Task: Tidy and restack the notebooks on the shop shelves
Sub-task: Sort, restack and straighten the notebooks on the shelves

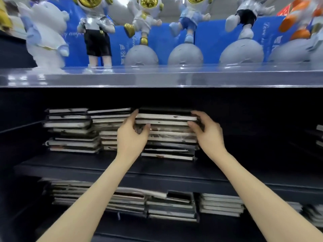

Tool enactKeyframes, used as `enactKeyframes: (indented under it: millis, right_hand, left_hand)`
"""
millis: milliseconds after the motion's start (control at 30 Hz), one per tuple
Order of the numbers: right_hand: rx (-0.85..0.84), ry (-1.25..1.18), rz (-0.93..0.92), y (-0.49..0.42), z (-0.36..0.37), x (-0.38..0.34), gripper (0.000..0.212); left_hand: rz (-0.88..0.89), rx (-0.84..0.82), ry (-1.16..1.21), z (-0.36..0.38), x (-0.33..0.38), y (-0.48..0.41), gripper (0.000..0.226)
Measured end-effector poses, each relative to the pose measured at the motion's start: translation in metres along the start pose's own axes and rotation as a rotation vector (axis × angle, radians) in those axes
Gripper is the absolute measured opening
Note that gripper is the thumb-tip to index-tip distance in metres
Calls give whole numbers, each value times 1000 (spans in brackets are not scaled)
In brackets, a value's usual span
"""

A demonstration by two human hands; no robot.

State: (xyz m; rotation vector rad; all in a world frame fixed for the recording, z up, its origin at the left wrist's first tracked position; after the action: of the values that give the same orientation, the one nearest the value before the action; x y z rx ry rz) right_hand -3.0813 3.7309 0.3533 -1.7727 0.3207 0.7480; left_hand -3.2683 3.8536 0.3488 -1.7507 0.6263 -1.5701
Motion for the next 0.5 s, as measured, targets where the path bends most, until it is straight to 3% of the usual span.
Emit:
enactKeyframes:
  millis: [133, 200, 267, 333, 400, 500]
  right_hand:
    - [21, -65, -47, 19, -21, -11, 34]
    - [42, -137, -63, 30, -39, -18, 24]
    - [85, -208, -10, 31, -55, -23, 14]
    - [107, -224, 148, 18, -59, -20, 32]
    - [20, -209, 414, 6, -52, -17, 36]
    - [-149, -363, 730, 7, -39, -20, 40]
  left_hand:
    - [-22, 54, 140, -25, 16, 15, 40]
    - [8, 56, 209, -41, 24, 20, 23]
    - [-72, 0, 254, -46, 24, 16, 8]
    - [-297, -134, 263, -37, 17, 2, 21]
    - [-518, -273, 268, -26, 17, -6, 41]
    - [-661, -371, 306, -15, 20, -6, 34]
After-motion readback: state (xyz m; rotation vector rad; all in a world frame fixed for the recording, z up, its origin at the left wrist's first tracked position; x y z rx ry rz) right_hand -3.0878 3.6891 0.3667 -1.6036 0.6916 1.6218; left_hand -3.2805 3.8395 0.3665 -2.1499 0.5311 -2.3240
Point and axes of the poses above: each hand's wrist, its own y-axis away from the middle knuckle, its own z-axis out of the palm, x = y × z, the point moved 4 cm from there along -y, towards the middle knuckle, and after that the axes turned 12 degrees about x, right-handed, at the moved point
